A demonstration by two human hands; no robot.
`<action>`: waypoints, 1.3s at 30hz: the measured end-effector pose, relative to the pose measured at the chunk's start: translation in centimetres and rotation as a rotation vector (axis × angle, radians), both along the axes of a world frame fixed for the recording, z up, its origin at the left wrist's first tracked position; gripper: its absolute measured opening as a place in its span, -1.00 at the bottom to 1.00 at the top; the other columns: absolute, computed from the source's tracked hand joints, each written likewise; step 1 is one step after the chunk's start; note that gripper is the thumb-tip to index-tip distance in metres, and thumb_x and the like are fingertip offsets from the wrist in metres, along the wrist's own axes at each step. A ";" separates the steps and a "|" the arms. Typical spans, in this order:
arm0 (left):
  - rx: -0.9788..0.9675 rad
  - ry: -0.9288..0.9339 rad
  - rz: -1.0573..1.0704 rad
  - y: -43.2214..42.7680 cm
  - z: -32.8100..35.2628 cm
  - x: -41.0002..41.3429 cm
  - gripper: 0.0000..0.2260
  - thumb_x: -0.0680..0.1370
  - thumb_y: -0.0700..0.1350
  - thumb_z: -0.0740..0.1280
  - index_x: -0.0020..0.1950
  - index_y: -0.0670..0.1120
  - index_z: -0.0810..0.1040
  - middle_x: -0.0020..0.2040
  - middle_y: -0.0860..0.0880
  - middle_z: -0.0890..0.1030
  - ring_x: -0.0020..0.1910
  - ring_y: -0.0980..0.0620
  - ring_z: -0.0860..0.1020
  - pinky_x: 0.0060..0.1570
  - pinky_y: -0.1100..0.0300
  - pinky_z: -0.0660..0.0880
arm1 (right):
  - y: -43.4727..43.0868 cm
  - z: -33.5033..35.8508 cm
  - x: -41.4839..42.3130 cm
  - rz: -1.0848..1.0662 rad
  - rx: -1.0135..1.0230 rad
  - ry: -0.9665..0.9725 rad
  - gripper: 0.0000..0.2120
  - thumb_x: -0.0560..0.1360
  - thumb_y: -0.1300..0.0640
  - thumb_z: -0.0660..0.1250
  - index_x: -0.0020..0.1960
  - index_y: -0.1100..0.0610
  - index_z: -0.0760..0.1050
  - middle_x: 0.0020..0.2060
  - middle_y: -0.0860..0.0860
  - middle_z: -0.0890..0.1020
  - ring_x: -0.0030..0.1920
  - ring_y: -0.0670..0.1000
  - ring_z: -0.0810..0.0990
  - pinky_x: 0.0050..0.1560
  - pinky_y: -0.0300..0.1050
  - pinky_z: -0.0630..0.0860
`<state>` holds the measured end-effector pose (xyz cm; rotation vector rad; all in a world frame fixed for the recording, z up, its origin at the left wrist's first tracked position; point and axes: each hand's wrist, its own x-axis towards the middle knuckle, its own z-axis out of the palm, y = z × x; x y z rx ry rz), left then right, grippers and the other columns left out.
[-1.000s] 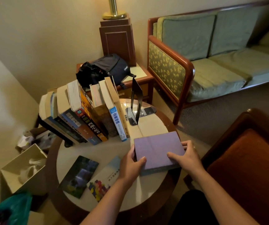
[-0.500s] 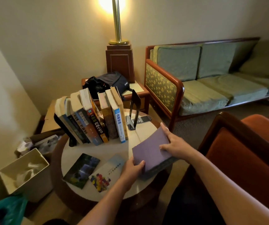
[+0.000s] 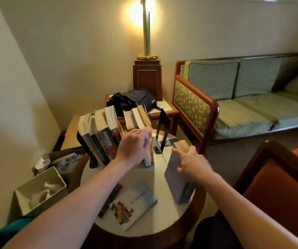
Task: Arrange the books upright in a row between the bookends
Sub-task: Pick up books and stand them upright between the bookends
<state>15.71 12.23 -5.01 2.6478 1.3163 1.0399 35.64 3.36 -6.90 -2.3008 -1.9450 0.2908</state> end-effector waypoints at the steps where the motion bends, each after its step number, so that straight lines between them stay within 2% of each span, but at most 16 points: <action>1: 0.043 -0.023 0.015 1.3 0.5 0.0 -0.66 0.59 -0.10 0.35 0.36 -0.09 0.53 0.25 -0.05 0.64 0.22 -0.03 0.61 0.22 -0.09 0.54 | 0.3 0.0 -0.1 0.004 -0.003 0.002 -0.31 0.61 0.06 0.28 0.60 -0.25 0.01 0.37 0.16 0.27 -0.13 -0.01 0.52 -0.30 -0.25 0.52; 3: 0.063 -0.062 0.056 3.6 1.6 0.1 -0.66 0.61 -0.04 0.30 0.38 -0.08 0.52 0.25 -0.05 0.64 0.23 -0.04 0.60 0.26 -0.07 0.49 | 0.5 -0.1 -0.4 -0.006 0.024 -0.011 -0.31 0.60 0.06 0.29 0.59 -0.26 0.02 0.39 0.16 0.28 -0.14 -0.03 0.50 -0.38 -0.29 0.42; 5: -0.050 -0.053 0.113 5.7 2.6 0.5 -0.61 0.65 0.03 0.22 0.46 -0.05 0.44 0.34 -0.07 0.57 0.33 -0.08 0.51 0.31 -0.08 0.40 | 0.6 -0.6 -0.5 -0.032 0.057 -0.013 -0.32 0.61 0.06 0.28 0.58 -0.29 0.02 0.40 0.14 0.29 -0.14 -0.05 0.52 -0.38 -0.30 0.42; 7: -0.255 0.093 0.145 7.5 2.9 0.8 -0.53 0.69 0.13 0.09 0.58 0.04 0.23 0.55 -0.03 0.32 0.53 -0.09 0.27 0.46 -0.11 0.25 | 0.8 -0.9 -0.5 -0.028 0.093 0.013 -0.30 0.61 0.05 0.28 0.58 -0.31 0.00 0.39 0.12 0.31 -0.10 -0.05 0.54 -0.32 -0.30 0.49; 9: -0.439 0.236 0.123 8.5 2.5 0.9 -0.49 0.69 0.21 -0.04 0.63 0.12 0.05 0.64 0.03 0.07 0.61 -0.06 0.02 0.54 -0.14 0.09 | 1.2 -1.1 -0.3 0.007 0.114 0.040 -0.28 0.61 0.06 0.28 0.58 -0.33 -0.04 0.39 0.11 0.32 -0.09 -0.05 0.54 -0.30 -0.31 0.48; 10: -0.507 0.240 0.105 8.7 2.2 0.9 -0.49 0.68 0.23 -0.08 0.63 0.15 0.02 0.64 0.06 0.00 0.62 -0.04 -0.03 0.55 -0.15 0.06 | 1.5 -1.1 -0.2 0.022 0.121 0.052 -0.27 0.61 0.06 0.28 0.58 -0.33 -0.05 0.40 0.10 0.32 -0.08 -0.06 0.53 -0.31 -0.32 0.45; 12: -0.574 0.167 0.091 8.6 1.4 0.9 -0.49 0.67 0.24 -0.11 0.62 0.19 0.01 0.64 0.11 -0.04 0.62 0.01 -0.06 0.54 -0.17 0.07 | 2.0 -1.0 -0.1 0.039 0.148 0.075 -0.27 0.61 0.06 0.29 0.58 -0.35 -0.05 0.39 0.10 0.32 -0.09 -0.07 0.53 -0.33 -0.34 0.42; 16: -0.577 0.100 0.097 8.7 0.6 0.7 -0.50 0.68 0.23 -0.12 0.62 0.19 -0.01 0.64 0.13 -0.06 0.62 0.04 -0.09 0.55 -0.16 0.04 | 4.2 0.1 0.0 0.062 0.236 0.103 -0.30 0.62 0.02 0.27 0.59 -0.33 -0.05 0.35 0.12 0.34 -0.18 -0.06 0.56 -0.29 -0.27 0.59; 18: -0.582 0.097 0.085 8.8 0.3 0.6 -0.50 0.68 0.22 -0.13 0.62 0.18 -0.03 0.64 0.12 -0.09 0.62 0.05 -0.11 0.56 -0.14 -0.01 | 5.6 1.2 -0.2 0.085 0.267 0.107 -0.33 0.63 0.00 0.25 0.59 -0.31 -0.03 0.34 0.11 0.36 -0.15 -0.04 0.57 -0.26 -0.22 0.62; 23: -0.559 0.116 0.078 9.3 -0.3 0.4 -0.50 0.67 0.24 -0.15 0.62 0.21 -0.09 0.64 0.13 -0.14 0.61 0.06 -0.15 0.56 -0.12 -0.01 | 9.5 2.5 -1.1 0.109 0.332 0.042 -0.36 0.64 0.05 0.24 0.61 -0.23 0.03 0.28 0.14 0.38 -0.20 -0.05 0.54 -0.31 -0.25 0.56; 27: -0.555 0.117 0.091 9.5 -0.6 0.4 -0.49 0.66 0.27 -0.17 0.61 0.25 -0.10 0.64 0.15 -0.14 0.61 0.05 -0.15 0.56 -0.13 0.00 | 13.4 2.2 -1.6 0.153 0.314 0.055 -0.36 0.63 0.08 0.24 0.60 -0.25 0.06 0.20 0.14 0.40 -0.24 -0.04 0.52 -0.34 -0.24 0.50; 33: -0.564 0.114 0.085 9.6 -0.7 0.5 -0.51 0.67 0.23 -0.16 0.61 0.23 -0.11 0.64 0.16 -0.15 0.61 0.06 -0.17 0.57 -0.08 -0.05 | 17.7 1.4 -1.9 0.120 0.215 0.167 -0.36 0.61 0.07 0.26 0.59 -0.26 0.09 0.30 0.15 0.40 0.03 0.11 0.58 -0.16 -0.18 0.48; 36: -0.577 0.100 0.066 9.7 -0.7 0.4 -0.51 0.67 0.23 -0.16 0.61 0.23 -0.11 0.64 0.16 -0.15 0.61 0.07 -0.18 0.58 -0.08 -0.06 | 19.3 0.5 -2.2 0.152 0.044 0.340 -0.33 0.60 0.00 0.24 0.62 -0.15 0.02 0.32 0.17 0.42 0.16 0.18 0.55 0.13 0.06 0.57; 39: -0.582 0.094 0.070 9.6 -0.7 0.3 -0.51 0.68 0.22 -0.16 0.61 0.21 -0.10 0.64 0.16 -0.15 0.61 0.07 -0.17 0.58 -0.07 -0.06 | 19.7 0.0 -2.2 0.191 -0.082 0.451 -0.35 0.65 -0.03 0.16 0.64 -0.09 -0.08 0.47 0.21 0.32 0.38 0.24 0.43 0.36 0.19 0.43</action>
